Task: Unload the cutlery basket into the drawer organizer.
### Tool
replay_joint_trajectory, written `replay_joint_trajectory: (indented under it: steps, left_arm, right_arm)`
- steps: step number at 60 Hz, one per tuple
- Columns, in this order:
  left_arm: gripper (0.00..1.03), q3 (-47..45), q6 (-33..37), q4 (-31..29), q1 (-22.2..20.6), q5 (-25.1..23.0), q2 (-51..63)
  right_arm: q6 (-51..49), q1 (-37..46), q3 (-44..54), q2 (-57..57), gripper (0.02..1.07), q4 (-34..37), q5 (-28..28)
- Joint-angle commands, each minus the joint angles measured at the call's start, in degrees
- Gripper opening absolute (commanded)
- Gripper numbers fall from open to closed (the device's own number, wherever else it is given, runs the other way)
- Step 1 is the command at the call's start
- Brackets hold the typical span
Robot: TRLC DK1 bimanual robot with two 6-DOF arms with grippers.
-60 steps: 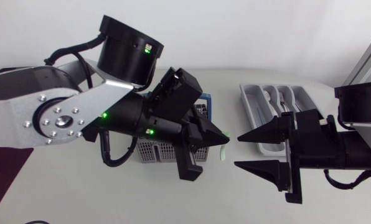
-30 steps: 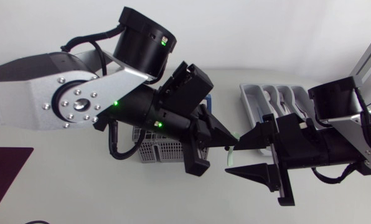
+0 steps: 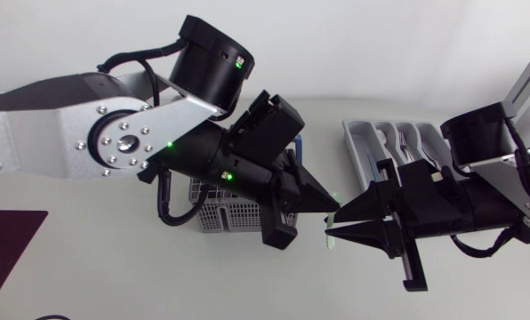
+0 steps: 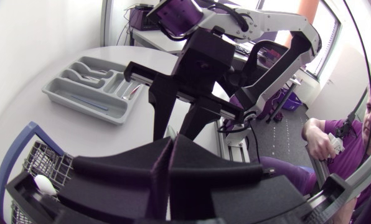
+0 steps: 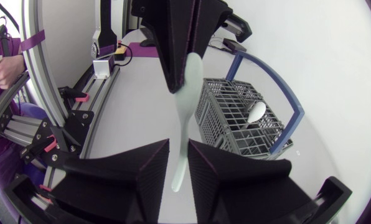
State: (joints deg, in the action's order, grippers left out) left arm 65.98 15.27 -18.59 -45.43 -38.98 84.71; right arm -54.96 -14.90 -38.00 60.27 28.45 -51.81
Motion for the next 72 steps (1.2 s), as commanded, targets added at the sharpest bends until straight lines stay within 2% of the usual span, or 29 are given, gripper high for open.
replay_joint_trajectory:
  steps: [1, 13, 21, 24, 28, 33, 35, 38, 56, 60, 72]
  left_arm:
    - [0.04, 2.32, 1.7, 0.04, 0.78, 0.49, 1.25]
    - [0.04, 2.23, 1.78, 0.04, 0.96, 0.57, 1.34]
    - [0.06, 2.93, 0.47, 1.8, 2.19, 0.49, 1.69]
    - [0.18, 3.37, -0.94, 2.86, 2.54, 0.57, 1.95]
    - [0.5, 4.07, -3.05, 4.44, 3.59, 0.57, 2.31]
    - [0.75, 4.51, -5.25, 6.46, 4.65, 1.01, 2.39]
    - [0.89, 4.78, -5.69, 6.99, 5.35, 1.54, 2.48]
    - [0.98, 5.3, -6.39, 7.34, 6.23, 2.68, 2.74]
    - [0.98, 3.37, -5.86, 7.87, 11.15, 12.0, 1.16]
    - [0.98, 2.05, -4.28, 7.78, 10.98, 15.43, 0.46]
    - [0.97, 0.73, -3.4, 6.02, 11.77, 19.12, 0.2]
  right_arm:
    - [-1.64, 0.04, -1.2, 0.81, 0.16, 1.88, -0.75]
    - [-3.05, -0.05, -1.82, 0.9, 0.08, 5.22, -0.75]
    - [-3.93, -0.05, -1.82, 0.9, 0.08, 7.06, -0.66]
    - [-4.1, 0.22, -1.82, 0.99, 0.08, 7.24, -0.66]
    - [-4.37, 0.57, -1.73, 0.99, 0.08, 7.76, -0.57]
    - [-4.45, 0.83, -1.64, 0.81, 0.08, 8.29, -0.13]
    - [-4.63, 1.18, -1.55, 0.73, 0.08, 8.38, 0.04]
    - [-5.33, 2.42, -1.29, 0.73, 0.08, 8.38, 0.22]
    - [-11.31, 15.95, 1.08, 0.99, 0.08, 7.32, 1.89]
    - [-11.84, 18.94, 2.05, 0.99, 0.08, 4.86, 3.56]
    - [-17.2, 25.97, 4.34, 2.66, 0.08, 0.03, 8.57]
